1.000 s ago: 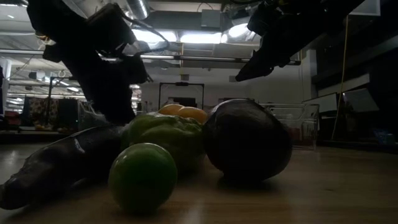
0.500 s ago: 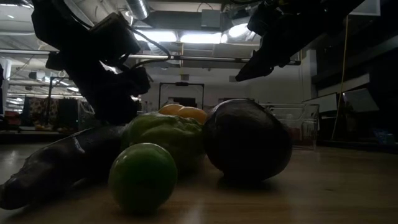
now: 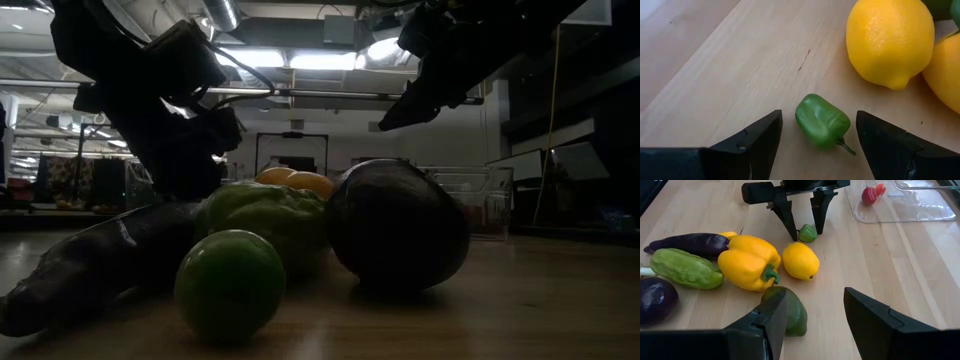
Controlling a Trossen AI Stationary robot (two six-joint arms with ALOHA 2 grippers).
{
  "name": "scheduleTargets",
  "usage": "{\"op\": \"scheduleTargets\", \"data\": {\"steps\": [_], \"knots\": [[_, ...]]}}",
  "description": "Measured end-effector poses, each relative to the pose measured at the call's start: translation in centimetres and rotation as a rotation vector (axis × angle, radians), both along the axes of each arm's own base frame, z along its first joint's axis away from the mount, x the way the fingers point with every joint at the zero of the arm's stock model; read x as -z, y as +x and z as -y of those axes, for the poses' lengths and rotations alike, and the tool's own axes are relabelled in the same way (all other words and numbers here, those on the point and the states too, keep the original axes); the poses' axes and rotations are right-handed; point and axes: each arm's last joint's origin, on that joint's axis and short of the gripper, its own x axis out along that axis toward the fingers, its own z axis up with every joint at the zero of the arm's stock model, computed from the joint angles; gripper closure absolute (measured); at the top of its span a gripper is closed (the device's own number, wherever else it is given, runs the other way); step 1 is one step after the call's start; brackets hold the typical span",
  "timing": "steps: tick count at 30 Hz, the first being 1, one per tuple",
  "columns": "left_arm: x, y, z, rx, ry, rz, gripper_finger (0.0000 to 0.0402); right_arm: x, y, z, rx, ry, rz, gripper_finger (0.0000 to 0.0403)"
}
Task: Sort produce into baskets
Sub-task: Put the green chili pepper into the left transparent bin
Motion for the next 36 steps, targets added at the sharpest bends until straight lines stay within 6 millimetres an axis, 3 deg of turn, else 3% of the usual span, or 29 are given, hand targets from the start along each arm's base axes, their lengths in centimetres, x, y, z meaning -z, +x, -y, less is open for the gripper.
{"op": "scheduleTargets", "data": {"steps": [5,15,20,28,36], "knots": [[0.0,0.0,0.0,0.001,0.004,-0.001,0.0160,0.0,0.0,0.0,0.000,0.000,0.000,0.0210],[0.0,0.0,0.0,0.000,0.005,-0.001,0.0247,0.0,0.0,0.0,0.000,0.000,0.000,0.0210],[-0.7,-0.1,0.0,0.000,0.003,0.028,0.0268,0.0,0.0,0.0,0.000,0.000,0.000,0.0210],[-4.5,-0.6,-0.8,0.014,0.040,0.179,0.0271,0.0,0.0,0.0,0.000,0.000,0.000,0.0210],[-8.9,-2.3,-3.1,0.015,0.183,0.331,0.0272,0.0,0.0,0.0,0.000,0.000,-0.001,0.0210]]}}
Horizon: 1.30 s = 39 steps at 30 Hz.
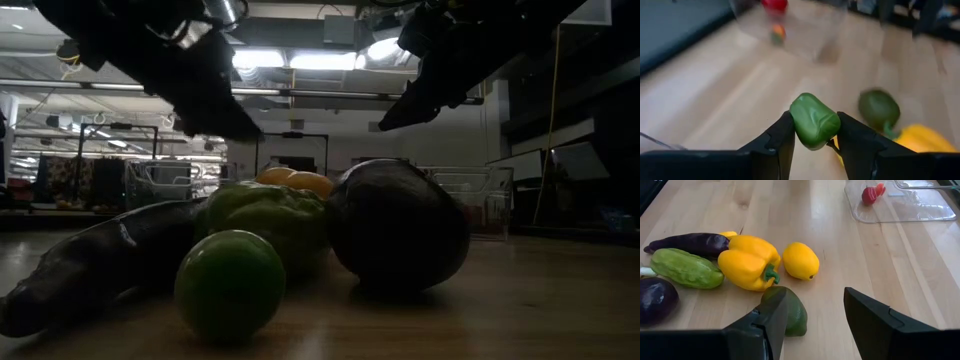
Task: Sort produce into baskets
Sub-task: Put the green chili pepper into the left transparent bin
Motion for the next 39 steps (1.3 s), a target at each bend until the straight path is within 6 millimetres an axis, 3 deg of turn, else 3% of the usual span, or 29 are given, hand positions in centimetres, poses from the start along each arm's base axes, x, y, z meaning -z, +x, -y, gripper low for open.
{"op": "scheduleTargets", "data": {"steps": [6,12,27,39], "knots": [[-2.4,-1.7,-1.9,-0.082,0.048,0.096,0.0272,0.0,0.0,0.0,0.013,-0.009,0.000,0.0210],[-3.0,-3.6,-3.3,-0.182,0.081,0.045,0.0272,0.0,0.0,0.2,0.066,-0.049,-0.001,0.0210],[-0.8,-6.9,-5.4,-0.335,0.051,-0.289,0.0272,0.0,0.0,0.6,0.163,-0.118,-0.003,0.0210],[-0.2,-7.7,-5.7,-0.398,-0.019,-0.343,0.0238,0.0,0.0,0.6,0.163,-0.119,-0.003,0.0210]]}}
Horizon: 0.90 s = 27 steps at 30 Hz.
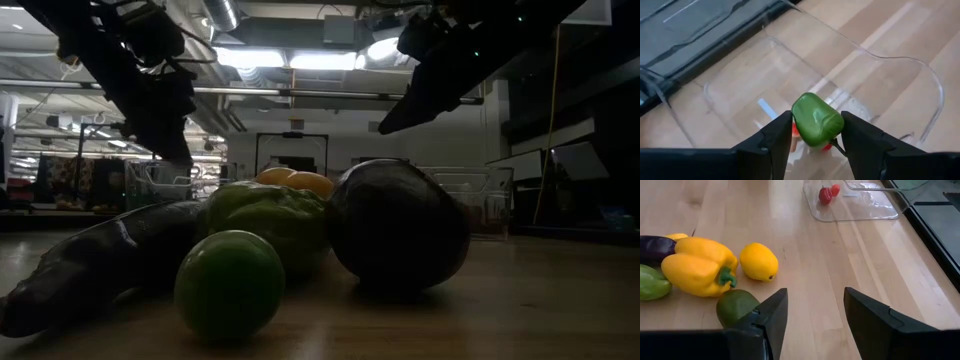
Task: Sort produce into baskets
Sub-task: Put the green chili pepper into the left transparent bin, then put the yellow corn into the left transparent bin
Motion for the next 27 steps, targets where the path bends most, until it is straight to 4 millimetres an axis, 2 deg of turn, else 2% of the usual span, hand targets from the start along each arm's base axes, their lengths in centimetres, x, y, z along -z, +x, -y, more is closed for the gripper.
{"op": "scheduleTargets", "data": {"steps": [15,27], "knots": [[0.0,0.0,0.0,0.008,0.001,-0.002,0.0231,0.0,0.0,0.0,-0.016,-0.024,-0.005,0.0210],[-1.3,1.1,-0.5,0.037,0.102,0.134,0.0231,0.0,0.0,0.0,-0.018,-0.023,-0.005,0.0210]]}}
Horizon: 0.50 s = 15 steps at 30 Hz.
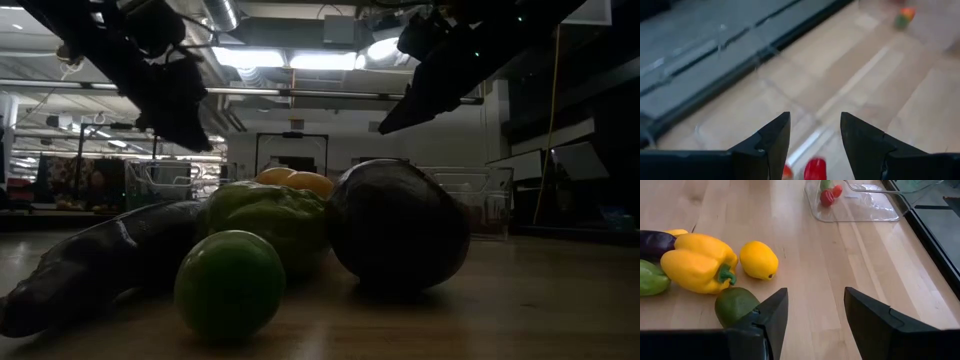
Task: Sort produce into baskets
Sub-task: Put the yellow corn into the left transparent bin
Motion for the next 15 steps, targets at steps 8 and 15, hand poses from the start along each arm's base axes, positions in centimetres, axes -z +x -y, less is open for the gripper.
{"op": "scheduleTargets", "data": {"steps": [8,15], "knots": [[-1.4,1.2,0.2,0.044,-0.080,0.276,0.0231,0.0,0.0,0.0,-0.001,0.001,0.000,0.0210],[-1.0,2.6,4.4,0.237,-0.493,0.389,0.0231,0.0,0.0,0.0,-0.001,0.001,0.000,0.0210]]}}
